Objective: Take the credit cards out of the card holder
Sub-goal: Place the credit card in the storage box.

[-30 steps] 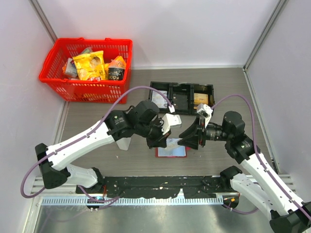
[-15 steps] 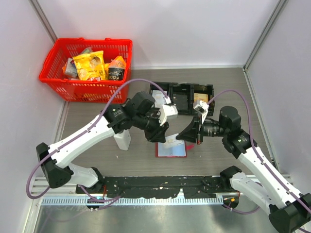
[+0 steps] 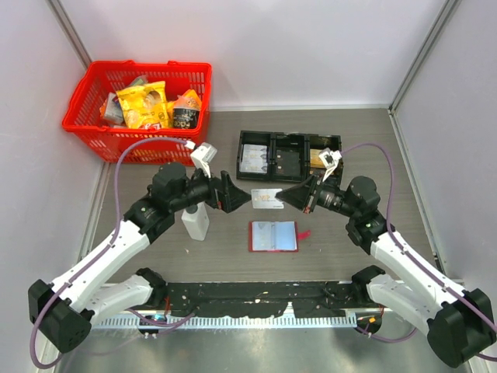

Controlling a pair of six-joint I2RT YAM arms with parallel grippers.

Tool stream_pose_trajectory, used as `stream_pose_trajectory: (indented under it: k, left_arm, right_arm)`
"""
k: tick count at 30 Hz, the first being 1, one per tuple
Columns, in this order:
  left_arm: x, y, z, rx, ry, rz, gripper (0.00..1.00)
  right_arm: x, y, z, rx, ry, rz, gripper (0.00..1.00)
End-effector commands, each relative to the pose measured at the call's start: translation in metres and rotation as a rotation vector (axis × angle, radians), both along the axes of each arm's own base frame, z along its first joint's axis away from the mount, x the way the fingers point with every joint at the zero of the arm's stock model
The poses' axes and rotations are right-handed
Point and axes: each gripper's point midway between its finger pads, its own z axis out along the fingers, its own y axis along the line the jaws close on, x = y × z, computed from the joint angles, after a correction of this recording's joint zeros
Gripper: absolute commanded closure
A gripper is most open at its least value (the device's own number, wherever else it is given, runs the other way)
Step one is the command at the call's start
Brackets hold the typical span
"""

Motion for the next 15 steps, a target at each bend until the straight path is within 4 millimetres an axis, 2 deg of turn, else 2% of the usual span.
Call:
stream_pose_trajectory:
  k: [1, 8, 15]
  left_arm:
    - [0.009, -0.012, 0.036, -0.262, 0.006, 0.047, 0.0]
    - [0.002, -0.024, 0.035, -0.343, 0.075, -0.015, 0.01]
    - [-0.003, -0.036, 0.039, -0.407, 0.127, -0.086, 0.25]
  right_arm:
    - [0.01, -0.002, 0.046, 0.201, -0.052, -0.073, 0.99]
    - [0.01, -0.006, 0.053, 0.277, -0.04, -0.093, 0.99]
    - [0.006, -0.007, 0.058, 0.328, -0.042, -0.081, 0.99]
